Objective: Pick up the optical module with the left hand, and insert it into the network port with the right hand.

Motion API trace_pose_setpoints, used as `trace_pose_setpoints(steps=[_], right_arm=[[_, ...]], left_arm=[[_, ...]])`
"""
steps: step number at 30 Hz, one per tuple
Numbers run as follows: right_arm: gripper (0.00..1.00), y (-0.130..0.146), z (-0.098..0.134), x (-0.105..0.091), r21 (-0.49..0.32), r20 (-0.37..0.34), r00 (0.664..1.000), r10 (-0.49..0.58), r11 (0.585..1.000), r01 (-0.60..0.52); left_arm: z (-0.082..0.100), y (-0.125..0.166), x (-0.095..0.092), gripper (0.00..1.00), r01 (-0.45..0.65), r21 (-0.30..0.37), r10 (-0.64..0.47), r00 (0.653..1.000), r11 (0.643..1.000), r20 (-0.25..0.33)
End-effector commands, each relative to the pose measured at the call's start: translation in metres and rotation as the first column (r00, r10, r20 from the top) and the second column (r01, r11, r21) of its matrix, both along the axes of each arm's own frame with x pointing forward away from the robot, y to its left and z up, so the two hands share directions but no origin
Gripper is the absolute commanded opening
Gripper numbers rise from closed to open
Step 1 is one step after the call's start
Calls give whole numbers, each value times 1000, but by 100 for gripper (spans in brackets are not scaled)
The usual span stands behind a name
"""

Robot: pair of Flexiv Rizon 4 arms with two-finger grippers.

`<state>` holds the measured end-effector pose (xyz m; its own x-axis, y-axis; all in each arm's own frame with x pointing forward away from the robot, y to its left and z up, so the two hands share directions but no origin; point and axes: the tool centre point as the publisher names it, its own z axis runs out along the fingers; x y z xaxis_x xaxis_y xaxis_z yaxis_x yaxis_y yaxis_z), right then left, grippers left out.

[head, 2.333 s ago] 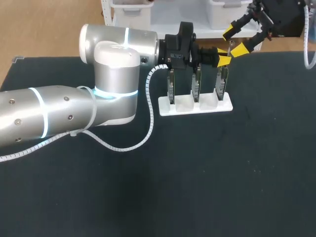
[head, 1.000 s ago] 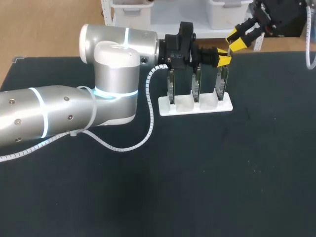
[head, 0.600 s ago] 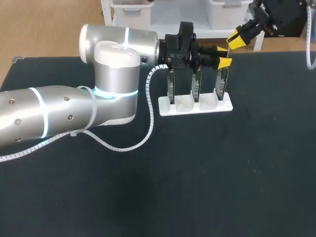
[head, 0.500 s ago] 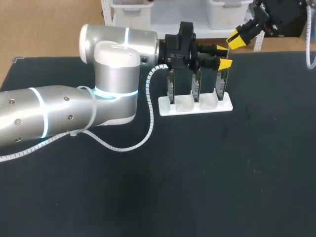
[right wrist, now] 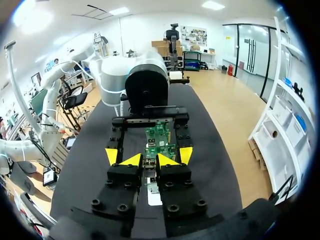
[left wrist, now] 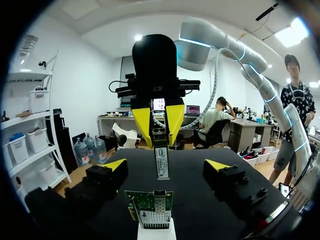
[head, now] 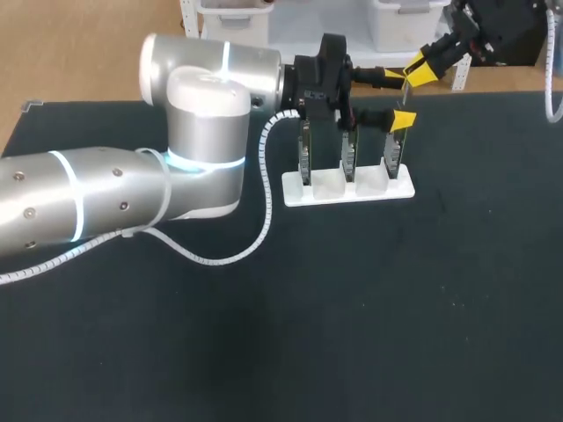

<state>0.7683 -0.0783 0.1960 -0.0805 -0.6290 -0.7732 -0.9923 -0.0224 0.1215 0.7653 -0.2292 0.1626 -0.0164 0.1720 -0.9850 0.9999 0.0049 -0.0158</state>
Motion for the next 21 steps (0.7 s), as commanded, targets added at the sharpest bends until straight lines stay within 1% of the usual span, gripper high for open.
trace_pose_setpoints(steps=[1, 6, 12, 14, 16, 21], right_arm=[[0, 0, -1, 0, 0, -2, 1000, -1, 1000, 1], [0, 0, -1, 0, -2, -4, 1000, 1, 1000, -1], [0, 0, -2, 1, -1, -4, 1000, 2, 1000, -2], [0, 0, -2, 1, -1, -5, 1000, 2, 1000, -2], [0, 0, -2, 1, -3, -6, 1000, 3, 1000, -3], [0, 0, -2, 1, -6, -10, 1000, 5, 1000, -5]], left_arm=[[4, 2, -3, 100, -9, 13, 9, 1000, 1000, 0], [8, 6, -6, 100, -13, 48, 13, 1000, 999, 4], [14, 12, -8, 100, -17, 106, 15, 1000, 994, 22], [17, 15, -8, 100, -21, 135, 17, 999, 991, 29], [18, 18, -8, 100, -23, 147, 18, 999, 989, 39], [18, 23, -8, 100, -19, 188, 13, 999, 982, 34]])
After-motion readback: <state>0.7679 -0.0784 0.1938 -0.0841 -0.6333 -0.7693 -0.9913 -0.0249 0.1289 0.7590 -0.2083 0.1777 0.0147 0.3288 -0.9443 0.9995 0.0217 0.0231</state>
